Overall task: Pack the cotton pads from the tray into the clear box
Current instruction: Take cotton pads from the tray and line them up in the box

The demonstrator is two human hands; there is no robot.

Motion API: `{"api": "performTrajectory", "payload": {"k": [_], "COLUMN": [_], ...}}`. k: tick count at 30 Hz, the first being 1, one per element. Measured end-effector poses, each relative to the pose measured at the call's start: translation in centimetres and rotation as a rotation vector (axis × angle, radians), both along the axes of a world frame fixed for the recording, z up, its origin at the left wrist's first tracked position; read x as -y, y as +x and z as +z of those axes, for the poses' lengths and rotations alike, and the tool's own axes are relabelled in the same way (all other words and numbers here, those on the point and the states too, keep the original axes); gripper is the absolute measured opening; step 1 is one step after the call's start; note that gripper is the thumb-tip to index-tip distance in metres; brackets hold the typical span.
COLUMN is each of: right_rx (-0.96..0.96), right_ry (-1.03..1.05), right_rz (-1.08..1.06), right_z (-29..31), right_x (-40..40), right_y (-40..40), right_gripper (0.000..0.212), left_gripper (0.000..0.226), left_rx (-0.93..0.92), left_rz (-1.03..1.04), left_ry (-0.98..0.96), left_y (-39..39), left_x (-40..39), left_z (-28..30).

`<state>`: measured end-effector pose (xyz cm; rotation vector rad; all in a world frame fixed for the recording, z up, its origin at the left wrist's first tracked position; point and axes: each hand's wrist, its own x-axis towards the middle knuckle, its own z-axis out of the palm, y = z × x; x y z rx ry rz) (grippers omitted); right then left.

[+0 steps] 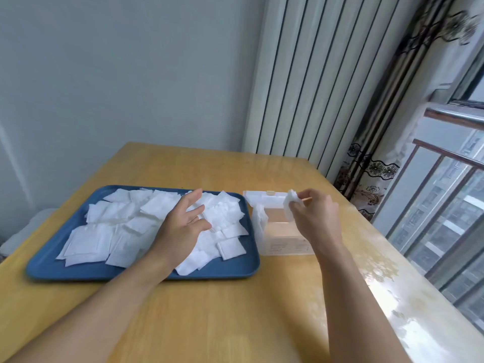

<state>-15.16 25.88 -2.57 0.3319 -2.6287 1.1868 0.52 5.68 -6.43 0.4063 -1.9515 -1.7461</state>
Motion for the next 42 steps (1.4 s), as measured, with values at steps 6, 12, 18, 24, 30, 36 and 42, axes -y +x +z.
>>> {"api": "performTrajectory", "payload": {"k": [6, 12, 18, 24, 30, 36, 42], "right_rx": [0.059, 0.108, 0.182, 0.243, 0.278, 0.208, 0.036], "right_ry": [0.193, 0.238, 0.21, 0.483, 0.47, 0.511, 0.416], "right_rz": [0.044, 0.149, 0.209, 0.207, 0.246, 0.178, 0.063], "right_z": [-2.2, -2.7, -1.9, -0.9, -0.7, -1.0, -0.9], "right_x": [1.9, 3.0, 2.7, 2.3, 3.0, 3.0, 2.7], "right_y": [-0.8, -0.7, -0.4, 0.7, 1.4, 1.4, 1.9], "right_gripper": [0.016, 0.039, 0.02, 0.039, 0.049, 0.046, 0.044], "left_gripper": [0.058, 0.059, 0.061, 0.054, 0.052, 0.047, 0.034], "left_rx": [0.003, -0.002, -0.001, 0.001, 0.0, -0.002, -0.056], "left_rz": [0.033, 0.051, 0.047, 0.056, 0.062, 0.106, 0.301], "left_ry": [0.0, 0.021, 0.022, 0.011, 0.005, 0.009, 0.028], "left_y": [0.0, -0.1, -0.1, 0.0, 0.0, 0.0, 0.1], "left_x": [0.1, 0.3, 0.3, 0.2, 0.2, 0.4, 1.4], "left_z": [0.0, 0.1, 0.2, 0.2, 0.2, 0.3, 0.4]}}
